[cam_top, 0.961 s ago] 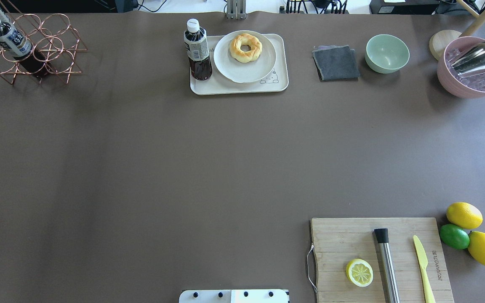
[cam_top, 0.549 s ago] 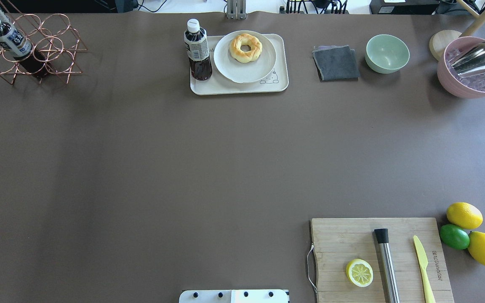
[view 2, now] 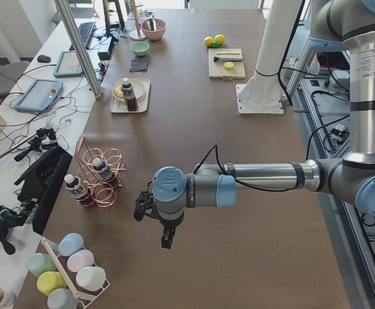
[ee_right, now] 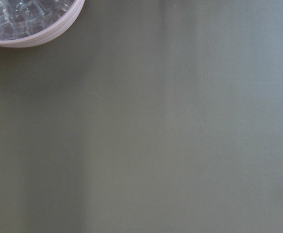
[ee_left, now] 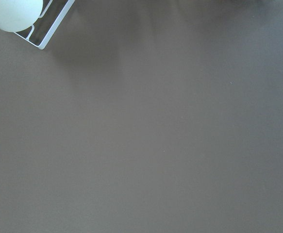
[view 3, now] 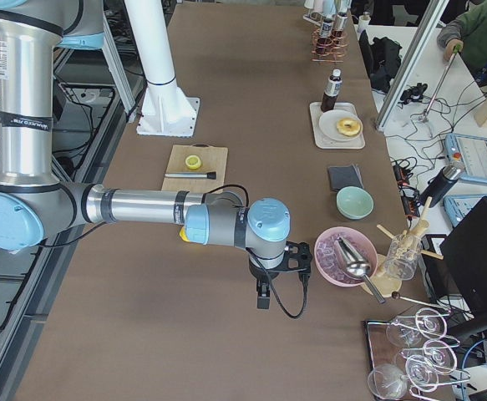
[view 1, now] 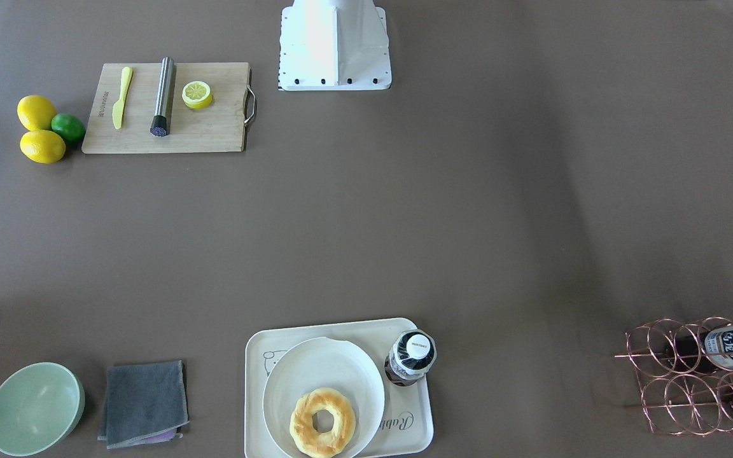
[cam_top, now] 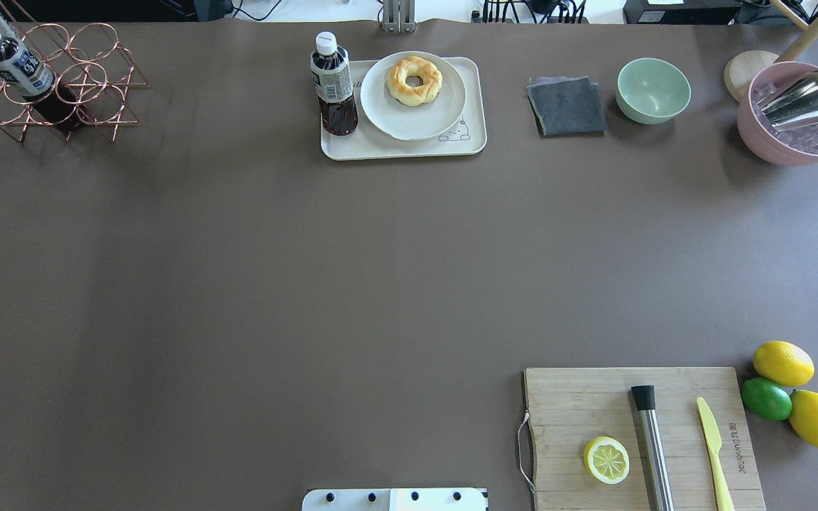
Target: Place donut on tray
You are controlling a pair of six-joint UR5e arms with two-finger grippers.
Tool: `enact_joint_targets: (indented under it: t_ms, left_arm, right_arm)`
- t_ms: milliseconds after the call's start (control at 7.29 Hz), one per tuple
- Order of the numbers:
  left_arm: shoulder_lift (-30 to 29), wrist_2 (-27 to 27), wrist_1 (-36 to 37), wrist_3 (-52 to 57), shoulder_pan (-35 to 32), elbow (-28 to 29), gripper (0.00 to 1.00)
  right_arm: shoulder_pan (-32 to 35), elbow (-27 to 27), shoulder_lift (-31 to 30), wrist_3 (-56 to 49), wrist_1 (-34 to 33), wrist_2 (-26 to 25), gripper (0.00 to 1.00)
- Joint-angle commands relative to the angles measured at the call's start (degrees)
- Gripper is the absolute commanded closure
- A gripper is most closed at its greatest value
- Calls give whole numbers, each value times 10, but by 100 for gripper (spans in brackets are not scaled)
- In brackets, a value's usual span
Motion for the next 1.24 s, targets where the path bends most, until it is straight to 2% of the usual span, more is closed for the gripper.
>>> enact_joint_targets:
  t_ms: [0, 1098]
  left_arm:
    - [-4, -1, -1, -1, -1, 22, 2]
    - [-6, -4, 0, -1, -3, 40, 2]
  right_arm:
    - [1, 0, -2, 0, 1, 0, 0]
    - [1, 1, -12, -1, 1, -2, 0]
